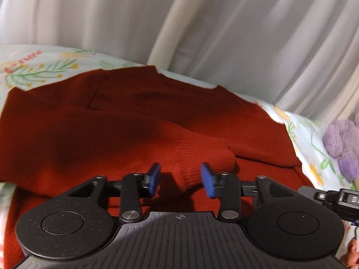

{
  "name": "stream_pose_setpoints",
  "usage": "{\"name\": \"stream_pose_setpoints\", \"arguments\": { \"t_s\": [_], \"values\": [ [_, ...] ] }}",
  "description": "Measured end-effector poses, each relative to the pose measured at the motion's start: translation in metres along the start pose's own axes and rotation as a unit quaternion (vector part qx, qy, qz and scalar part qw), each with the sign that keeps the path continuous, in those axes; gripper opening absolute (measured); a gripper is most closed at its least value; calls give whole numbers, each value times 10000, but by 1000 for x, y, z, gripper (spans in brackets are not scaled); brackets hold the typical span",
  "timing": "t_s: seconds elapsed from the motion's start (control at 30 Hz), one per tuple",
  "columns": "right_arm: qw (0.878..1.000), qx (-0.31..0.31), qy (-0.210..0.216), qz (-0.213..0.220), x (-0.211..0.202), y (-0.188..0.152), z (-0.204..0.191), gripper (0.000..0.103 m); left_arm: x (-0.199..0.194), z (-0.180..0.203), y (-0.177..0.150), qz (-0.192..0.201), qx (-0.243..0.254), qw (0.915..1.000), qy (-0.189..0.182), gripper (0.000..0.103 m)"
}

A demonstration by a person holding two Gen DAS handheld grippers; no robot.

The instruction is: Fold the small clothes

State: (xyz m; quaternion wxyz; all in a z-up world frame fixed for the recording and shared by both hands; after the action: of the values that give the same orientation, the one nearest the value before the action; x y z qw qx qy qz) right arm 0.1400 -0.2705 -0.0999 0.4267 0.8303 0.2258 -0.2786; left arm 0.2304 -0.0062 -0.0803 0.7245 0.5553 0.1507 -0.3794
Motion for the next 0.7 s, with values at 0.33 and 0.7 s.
{"name": "stream_pose_setpoints", "arguments": {
  "t_s": [0.33, 0.7],
  "values": [
    [9923, -766, 726, -647, 67, 14, -68, 36, -27, -69, 7, 107, -892, 9894, 1145, 65],
    [9737, -2055, 892, -420, 94, 18, -133, 4, -41, -87, 7, 271, -996, 9868, 1249, 72]
  ]
}}
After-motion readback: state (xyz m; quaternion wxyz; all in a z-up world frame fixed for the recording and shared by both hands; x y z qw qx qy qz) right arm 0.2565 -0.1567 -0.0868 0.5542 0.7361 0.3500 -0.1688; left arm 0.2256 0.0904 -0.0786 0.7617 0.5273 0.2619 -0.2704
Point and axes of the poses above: each gripper's, at about its wrist camera, not at the fingertips, and x roughly the way its jaws point, z to its right, y to its top, the point moved 5 cm from there along x, roughly the way its jaws point, and after that the axes turned 1 degree about -y, right-handed, at the moved point
